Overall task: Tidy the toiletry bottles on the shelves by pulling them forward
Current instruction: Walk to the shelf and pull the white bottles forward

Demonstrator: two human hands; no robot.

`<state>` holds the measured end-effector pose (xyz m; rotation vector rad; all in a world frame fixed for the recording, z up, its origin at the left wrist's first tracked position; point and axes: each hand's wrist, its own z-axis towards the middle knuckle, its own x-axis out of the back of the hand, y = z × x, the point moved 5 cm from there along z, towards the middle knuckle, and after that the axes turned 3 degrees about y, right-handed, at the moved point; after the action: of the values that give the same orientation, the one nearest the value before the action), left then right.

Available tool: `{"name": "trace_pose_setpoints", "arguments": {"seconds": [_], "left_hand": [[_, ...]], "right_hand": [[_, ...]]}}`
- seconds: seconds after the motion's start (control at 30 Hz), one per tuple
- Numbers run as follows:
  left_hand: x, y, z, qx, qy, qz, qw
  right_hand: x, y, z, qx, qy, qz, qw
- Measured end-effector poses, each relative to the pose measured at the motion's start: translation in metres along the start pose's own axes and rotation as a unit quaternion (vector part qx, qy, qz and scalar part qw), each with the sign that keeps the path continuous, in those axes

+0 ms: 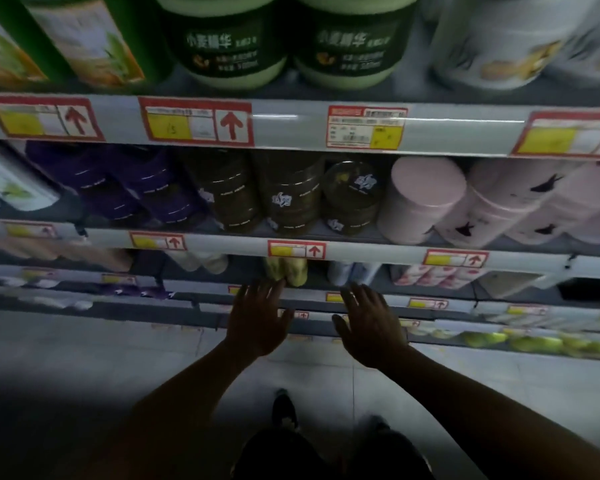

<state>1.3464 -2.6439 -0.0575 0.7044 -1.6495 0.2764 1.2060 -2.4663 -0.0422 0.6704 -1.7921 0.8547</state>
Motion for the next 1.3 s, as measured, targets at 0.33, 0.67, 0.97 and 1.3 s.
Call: {"name": "trace_pose_setpoints", "arguments": {"seconds": [0.33,0.67,0.97,1.3], "left_hand": [[-0.007,0.066,-0.016,-0.039,0.049,0.007,0.998],[-0.059,0.076,-0.032,-0.029,0.045,-0.04,0.998],[-0.252,-0.013,0.019,-0.055,-0.001,-0.081,0.995],[-0.481,-0.084,0.086,-0.043,-0.06,-0.041,0.996]], "right_hand": [[-0.006,0.056,-0.04,-0.013,0.018,0.047,0.999],[-0.069,0.072,-0.052,-0.034,0.008,0.056,0.998],[-0.284,0.074,0.012,-0.065,-0.007,0.058,0.996],[-0.503,0.112,0.097,-0.044,0.02,0.003,0.999]]}}
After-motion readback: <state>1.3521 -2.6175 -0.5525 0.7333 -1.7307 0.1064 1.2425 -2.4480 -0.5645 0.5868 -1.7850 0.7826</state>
